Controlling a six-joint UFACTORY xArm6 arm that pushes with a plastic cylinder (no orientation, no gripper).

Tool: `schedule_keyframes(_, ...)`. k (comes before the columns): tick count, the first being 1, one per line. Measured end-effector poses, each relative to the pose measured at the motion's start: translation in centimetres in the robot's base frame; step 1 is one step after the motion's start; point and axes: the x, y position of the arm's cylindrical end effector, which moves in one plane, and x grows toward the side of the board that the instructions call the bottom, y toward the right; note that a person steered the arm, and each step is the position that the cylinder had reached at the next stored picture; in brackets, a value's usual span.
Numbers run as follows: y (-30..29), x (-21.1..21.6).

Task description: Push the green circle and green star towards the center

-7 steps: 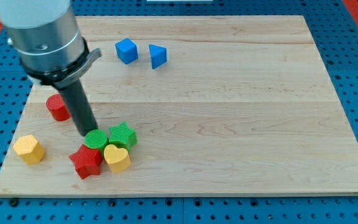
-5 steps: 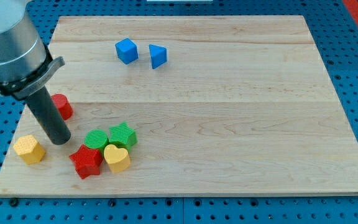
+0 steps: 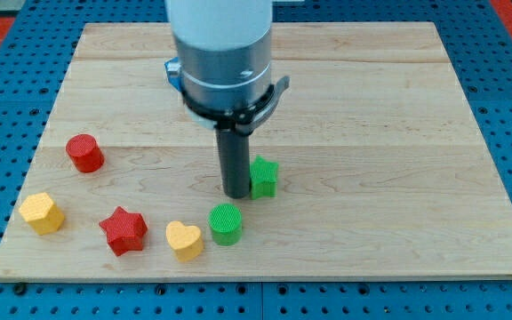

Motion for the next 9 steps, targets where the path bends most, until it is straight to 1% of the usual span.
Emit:
schedule_keyframes(1, -1.2, -3.7)
schedule_keyframes(2, -3.6, -1.9)
schedule_keyframes(3, -4.4, 1.5)
schedule_keyframes(5, -5.5, 4.8)
schedule_keyframes(6, -4.6, 7.0)
schedule_keyframes(7, -1.4, 8.9)
schedule_keyframes(8, 3.1, 9.0)
schedule_keyframes(9, 6.0, 7.5)
